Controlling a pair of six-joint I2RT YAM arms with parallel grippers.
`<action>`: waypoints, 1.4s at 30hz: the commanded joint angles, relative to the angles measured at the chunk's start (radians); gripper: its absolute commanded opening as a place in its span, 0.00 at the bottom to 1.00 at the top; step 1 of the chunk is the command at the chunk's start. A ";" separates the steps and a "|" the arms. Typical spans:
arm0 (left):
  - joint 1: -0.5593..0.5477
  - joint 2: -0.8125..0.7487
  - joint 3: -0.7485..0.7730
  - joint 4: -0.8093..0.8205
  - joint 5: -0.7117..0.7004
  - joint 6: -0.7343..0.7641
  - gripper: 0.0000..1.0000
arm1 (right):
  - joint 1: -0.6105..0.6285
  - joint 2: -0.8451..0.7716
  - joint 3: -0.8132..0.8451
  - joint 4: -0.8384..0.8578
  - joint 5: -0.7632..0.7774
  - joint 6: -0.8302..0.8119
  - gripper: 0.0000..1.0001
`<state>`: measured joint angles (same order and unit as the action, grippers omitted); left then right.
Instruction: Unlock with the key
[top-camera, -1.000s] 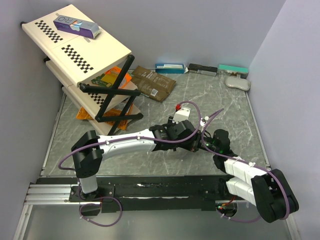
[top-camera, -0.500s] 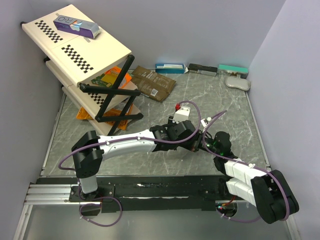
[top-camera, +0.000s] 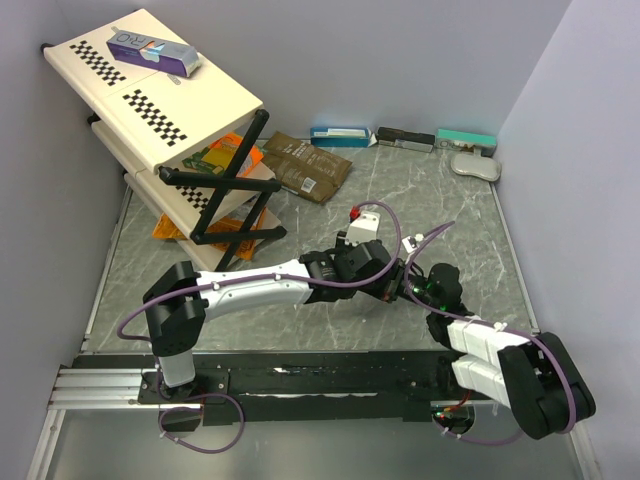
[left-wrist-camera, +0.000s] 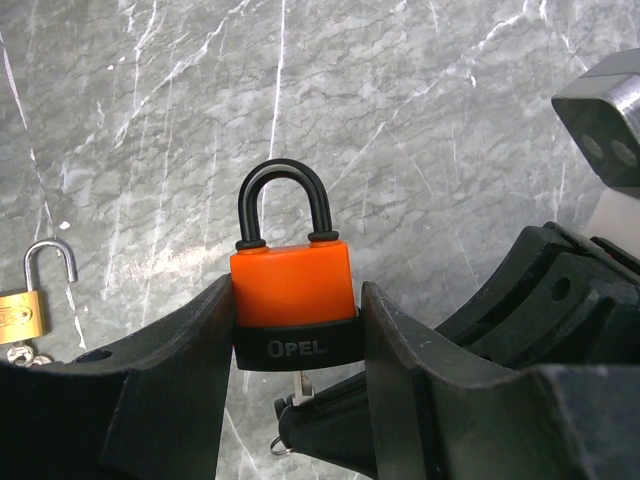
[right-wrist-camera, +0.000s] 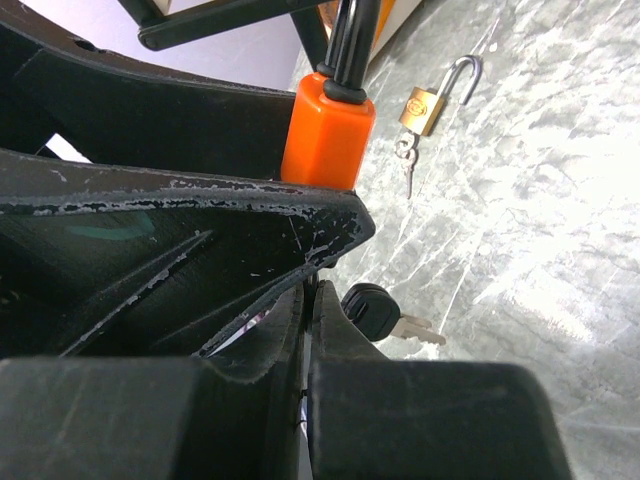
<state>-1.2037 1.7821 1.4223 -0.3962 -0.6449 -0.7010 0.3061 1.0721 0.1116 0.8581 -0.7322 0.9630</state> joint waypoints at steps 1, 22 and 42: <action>-0.063 -0.055 -0.034 -0.073 0.110 -0.023 0.01 | -0.064 0.037 0.074 0.173 0.215 0.019 0.00; -0.077 -0.050 -0.056 -0.046 0.149 -0.055 0.01 | -0.081 0.074 0.099 0.294 0.318 -0.049 0.00; -0.080 -0.052 -0.146 0.079 0.318 -0.115 0.01 | -0.047 -0.041 0.002 0.499 0.574 -0.087 0.00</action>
<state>-1.2007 1.7477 1.3399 -0.2199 -0.6624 -0.7567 0.2878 1.1049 0.0708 1.0924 -0.5774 0.9020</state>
